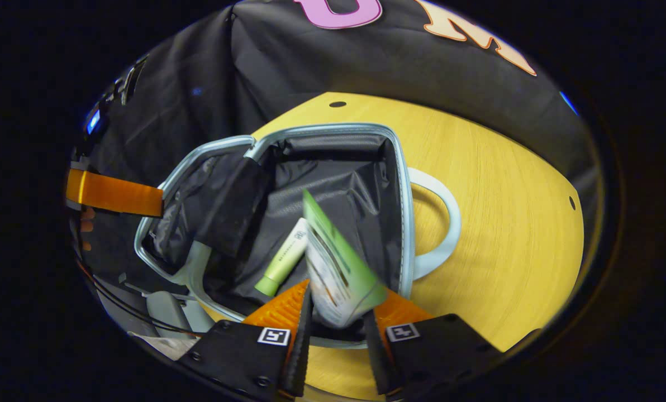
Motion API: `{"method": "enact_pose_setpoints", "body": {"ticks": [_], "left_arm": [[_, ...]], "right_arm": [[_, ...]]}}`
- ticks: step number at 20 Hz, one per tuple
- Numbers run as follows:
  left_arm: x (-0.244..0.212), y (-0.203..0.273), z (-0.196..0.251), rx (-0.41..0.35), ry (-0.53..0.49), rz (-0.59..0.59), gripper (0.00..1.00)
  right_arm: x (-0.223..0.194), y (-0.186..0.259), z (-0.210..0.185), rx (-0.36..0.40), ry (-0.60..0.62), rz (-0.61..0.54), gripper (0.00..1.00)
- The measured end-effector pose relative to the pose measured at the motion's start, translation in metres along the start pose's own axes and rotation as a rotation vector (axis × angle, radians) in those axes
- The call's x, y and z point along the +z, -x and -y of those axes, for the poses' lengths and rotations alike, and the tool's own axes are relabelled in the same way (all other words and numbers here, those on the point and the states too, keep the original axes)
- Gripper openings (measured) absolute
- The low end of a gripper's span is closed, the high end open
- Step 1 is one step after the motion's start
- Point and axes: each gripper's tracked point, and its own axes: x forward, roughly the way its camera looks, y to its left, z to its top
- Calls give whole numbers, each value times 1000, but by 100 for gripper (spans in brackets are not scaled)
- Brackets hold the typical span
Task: First open the suitcase, pack the skin care products into it, and then close the suitcase.
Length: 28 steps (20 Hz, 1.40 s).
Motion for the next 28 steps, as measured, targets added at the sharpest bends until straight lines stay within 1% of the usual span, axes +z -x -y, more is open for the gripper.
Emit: {"method": "enact_pose_setpoints", "body": {"ticks": [1,2,3,4,7,9,12,14,16,18,19,20,21,23,24,26,27,28], "left_arm": [[2,3,-11,7,20,8,91],[3,8,-24,19,37,17,87],[5,12,-37,38,54,30,91],[5,18,-51,55,72,42,91],[15,38,-96,106,142,93,91],[17,48,-127,140,193,126,91],[20,62,-175,179,272,169,91],[22,68,-203,217,298,196,91],[24,71,-225,233,320,213,91],[22,67,-242,238,340,223,91],[20,62,-249,233,353,223,91],[18,57,-257,224,366,219,91],[18,51,-262,212,379,221,90],[22,37,-266,161,424,252,86],[27,31,-264,116,448,276,80],[31,24,-262,42,499,306,75],[32,20,-267,35,527,312,66],[35,15,-270,16,558,316,64]], "right_arm": [[9,6,-4,11,-11,34,56],[18,12,-1,5,-20,78,71],[30,16,1,3,-32,119,85],[39,23,5,-7,-50,159,100],[66,47,25,-50,-128,273,99],[78,65,47,-96,-172,333,99],[77,84,81,-182,-191,346,98],[78,97,97,-228,-190,360,99],[76,108,107,-256,-207,371,99],[73,116,111,-264,-233,379,99],[72,122,114,-270,-244,381,99],[68,126,118,-284,-252,379,94],[66,130,122,-294,-254,380,99],[64,139,128,-313,-248,381,99],[63,143,133,-326,-246,384,99],[63,150,140,-340,-259,394,99],[64,153,142,-341,-271,398,99],[64,155,145,-344,-282,405,94]]}}
